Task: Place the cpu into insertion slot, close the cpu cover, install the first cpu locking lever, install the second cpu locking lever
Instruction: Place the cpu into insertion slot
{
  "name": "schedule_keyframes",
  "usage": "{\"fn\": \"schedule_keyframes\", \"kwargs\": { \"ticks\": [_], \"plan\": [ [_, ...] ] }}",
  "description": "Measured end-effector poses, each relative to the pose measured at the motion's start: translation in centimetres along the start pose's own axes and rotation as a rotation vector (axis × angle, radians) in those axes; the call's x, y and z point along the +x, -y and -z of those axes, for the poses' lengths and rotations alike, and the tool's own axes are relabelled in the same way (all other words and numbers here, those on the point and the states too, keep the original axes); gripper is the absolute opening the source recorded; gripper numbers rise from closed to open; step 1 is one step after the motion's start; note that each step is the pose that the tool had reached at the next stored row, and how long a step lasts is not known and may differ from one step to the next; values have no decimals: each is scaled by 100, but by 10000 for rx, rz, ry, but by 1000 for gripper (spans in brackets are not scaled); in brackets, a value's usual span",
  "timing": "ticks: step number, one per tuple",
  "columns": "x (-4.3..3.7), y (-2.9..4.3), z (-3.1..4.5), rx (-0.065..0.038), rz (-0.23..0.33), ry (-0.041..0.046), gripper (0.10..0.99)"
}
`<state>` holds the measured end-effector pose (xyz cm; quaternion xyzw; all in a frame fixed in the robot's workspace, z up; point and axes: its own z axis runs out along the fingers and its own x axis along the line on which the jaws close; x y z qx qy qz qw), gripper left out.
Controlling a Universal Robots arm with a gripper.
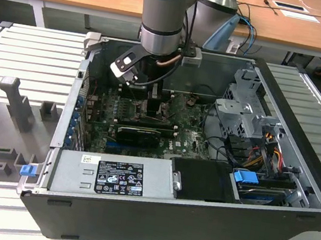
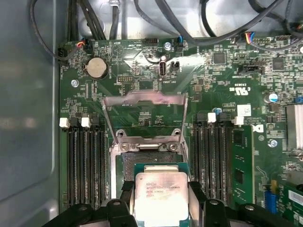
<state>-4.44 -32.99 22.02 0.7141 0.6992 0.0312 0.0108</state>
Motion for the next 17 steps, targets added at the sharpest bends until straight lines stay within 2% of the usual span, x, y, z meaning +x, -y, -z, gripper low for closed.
{"fn": "schedule_keyframes", "kwargs": {
  "ticks": [8, 17],
  "plan": [
    [68, 4, -128, 3, 116, -27, 541],
    [94, -16, -183, 4, 114, -25, 541]
  ]
}}
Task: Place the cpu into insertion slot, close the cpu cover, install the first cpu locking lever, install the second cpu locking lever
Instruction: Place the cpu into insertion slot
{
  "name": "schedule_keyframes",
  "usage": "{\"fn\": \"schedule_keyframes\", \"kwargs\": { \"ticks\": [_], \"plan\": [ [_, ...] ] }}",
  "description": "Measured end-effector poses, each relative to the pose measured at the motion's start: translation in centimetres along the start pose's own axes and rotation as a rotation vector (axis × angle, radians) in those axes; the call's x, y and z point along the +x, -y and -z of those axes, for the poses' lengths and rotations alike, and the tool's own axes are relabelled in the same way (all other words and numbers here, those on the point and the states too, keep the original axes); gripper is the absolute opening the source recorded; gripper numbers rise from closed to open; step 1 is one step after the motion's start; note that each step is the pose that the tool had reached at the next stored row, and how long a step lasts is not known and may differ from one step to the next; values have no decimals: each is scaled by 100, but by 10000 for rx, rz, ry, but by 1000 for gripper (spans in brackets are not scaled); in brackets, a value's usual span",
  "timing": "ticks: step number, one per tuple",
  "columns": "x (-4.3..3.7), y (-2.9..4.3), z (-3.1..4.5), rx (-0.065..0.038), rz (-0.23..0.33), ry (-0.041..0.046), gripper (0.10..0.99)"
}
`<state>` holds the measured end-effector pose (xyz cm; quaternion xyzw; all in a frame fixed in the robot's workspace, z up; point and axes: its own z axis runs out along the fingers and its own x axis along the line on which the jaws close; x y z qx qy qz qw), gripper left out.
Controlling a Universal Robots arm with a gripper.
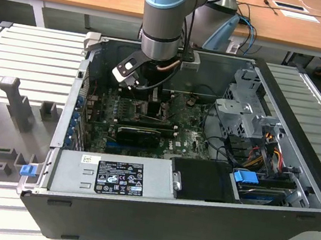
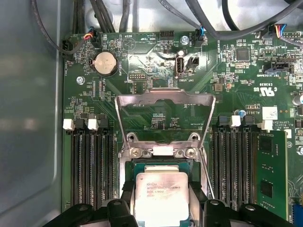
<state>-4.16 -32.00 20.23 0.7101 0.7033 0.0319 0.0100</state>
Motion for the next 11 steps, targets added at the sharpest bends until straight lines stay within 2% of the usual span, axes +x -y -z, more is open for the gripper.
{"fn": "schedule_keyframes", "kwargs": {
  "ticks": [11],
  "plan": [
    [-1, 5, -16, -3, -80, 3, 541]
  ]
}}
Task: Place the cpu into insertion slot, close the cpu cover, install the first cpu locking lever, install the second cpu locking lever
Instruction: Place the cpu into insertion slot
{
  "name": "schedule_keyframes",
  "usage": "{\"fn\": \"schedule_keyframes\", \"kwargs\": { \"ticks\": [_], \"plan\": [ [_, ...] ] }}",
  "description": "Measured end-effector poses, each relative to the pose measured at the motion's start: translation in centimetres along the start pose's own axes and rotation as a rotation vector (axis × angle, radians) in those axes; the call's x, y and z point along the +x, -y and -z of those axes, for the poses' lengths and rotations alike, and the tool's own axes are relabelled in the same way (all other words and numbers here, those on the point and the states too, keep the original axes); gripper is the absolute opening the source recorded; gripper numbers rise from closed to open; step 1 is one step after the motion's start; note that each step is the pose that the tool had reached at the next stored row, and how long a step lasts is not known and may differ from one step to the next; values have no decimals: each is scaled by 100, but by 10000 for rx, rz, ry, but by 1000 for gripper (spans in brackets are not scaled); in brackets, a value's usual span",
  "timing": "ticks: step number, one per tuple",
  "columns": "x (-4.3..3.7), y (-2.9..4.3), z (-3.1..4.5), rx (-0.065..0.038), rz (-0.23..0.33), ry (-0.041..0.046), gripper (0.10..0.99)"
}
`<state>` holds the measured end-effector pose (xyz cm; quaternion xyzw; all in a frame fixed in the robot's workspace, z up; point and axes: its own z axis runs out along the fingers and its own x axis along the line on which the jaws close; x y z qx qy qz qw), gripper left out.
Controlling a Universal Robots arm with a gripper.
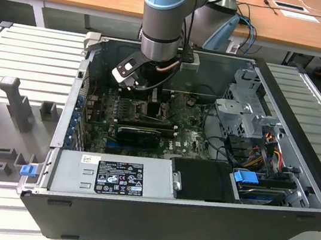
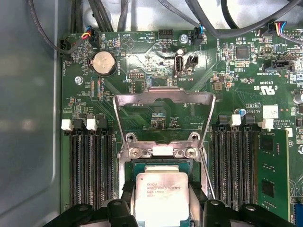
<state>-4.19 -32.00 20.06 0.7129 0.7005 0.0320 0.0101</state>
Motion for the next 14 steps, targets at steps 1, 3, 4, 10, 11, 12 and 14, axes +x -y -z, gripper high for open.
{"fn": "schedule_keyframes", "kwargs": {
  "ticks": [1, 3, 4, 10, 11, 12, 14],
  "plan": [
    [0, 0, 0, 0, 0, 0, 549],
    [0, 0, 0, 0, 0, 0, 616],
    [0, 0, -1, 0, 0, 0, 616],
    [-2, 0, 0, 0, 0, 10, 596],
    [-2, 0, 0, 0, 0, 9, 529],
    [-2, 0, -1, -1, 0, 8, 529],
    [-2, 0, -1, 0, 5, 9, 529]
  ]
}}
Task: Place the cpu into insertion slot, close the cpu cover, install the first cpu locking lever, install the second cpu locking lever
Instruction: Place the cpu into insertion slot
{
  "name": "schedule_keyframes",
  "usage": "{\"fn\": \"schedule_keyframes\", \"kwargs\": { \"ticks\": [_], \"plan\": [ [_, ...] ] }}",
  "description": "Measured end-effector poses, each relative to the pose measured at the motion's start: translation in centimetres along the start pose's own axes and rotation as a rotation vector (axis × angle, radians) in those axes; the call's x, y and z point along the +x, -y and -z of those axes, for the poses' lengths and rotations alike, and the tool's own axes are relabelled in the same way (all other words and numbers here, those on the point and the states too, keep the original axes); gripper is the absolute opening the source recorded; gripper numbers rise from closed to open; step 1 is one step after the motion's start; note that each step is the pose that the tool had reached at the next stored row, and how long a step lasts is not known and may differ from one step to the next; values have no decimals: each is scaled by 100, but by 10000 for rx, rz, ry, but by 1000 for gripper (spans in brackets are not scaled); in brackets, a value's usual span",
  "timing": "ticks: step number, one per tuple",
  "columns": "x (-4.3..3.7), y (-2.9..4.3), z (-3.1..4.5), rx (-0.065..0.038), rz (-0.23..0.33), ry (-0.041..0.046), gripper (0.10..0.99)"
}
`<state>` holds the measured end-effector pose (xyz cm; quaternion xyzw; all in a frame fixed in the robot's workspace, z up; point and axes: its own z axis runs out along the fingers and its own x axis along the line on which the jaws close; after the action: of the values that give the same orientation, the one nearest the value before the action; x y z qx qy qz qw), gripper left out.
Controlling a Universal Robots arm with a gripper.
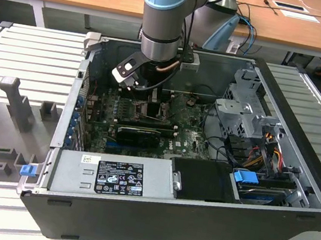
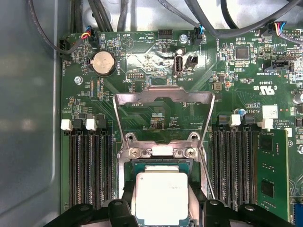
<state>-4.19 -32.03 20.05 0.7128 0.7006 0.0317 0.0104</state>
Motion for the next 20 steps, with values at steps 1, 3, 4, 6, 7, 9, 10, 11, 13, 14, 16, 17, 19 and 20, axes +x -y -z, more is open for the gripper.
{"fn": "schedule_keyframes", "kwargs": {
  "ticks": [1, 3, 4, 6, 7, 9, 10, 11, 13, 14, 16, 17, 19, 20],
  "plan": [
    [0, 0, 0, 0, 9, 3, 529],
    [-1, 0, 0, 1, 26, 10, 529],
    [-1, 0, 0, 1, 34, 15, 529],
    [0, 0, 0, 0, 39, 40, 608],
    [-1, 0, 0, 0, 40, 47, 608],
    [-1, 0, 1, 1, 40, 51, 608],
    [-1, 0, 7, 2, 40, 54, 608],
    [0, -1, 15, 0, 39, 51, 608],
    [0, -2, 32, 1, 40, 52, 608],
    [1, -2, 44, 1, 40, 52, 608],
    [2, -4, 77, 0, 39, 51, 592],
    [2, -5, 86, 0, 39, 51, 525],
    [3, -7, 104, 0, 42, 62, 404],
    [3, -7, 109, 1, 42, 65, 341]
  ]
}}
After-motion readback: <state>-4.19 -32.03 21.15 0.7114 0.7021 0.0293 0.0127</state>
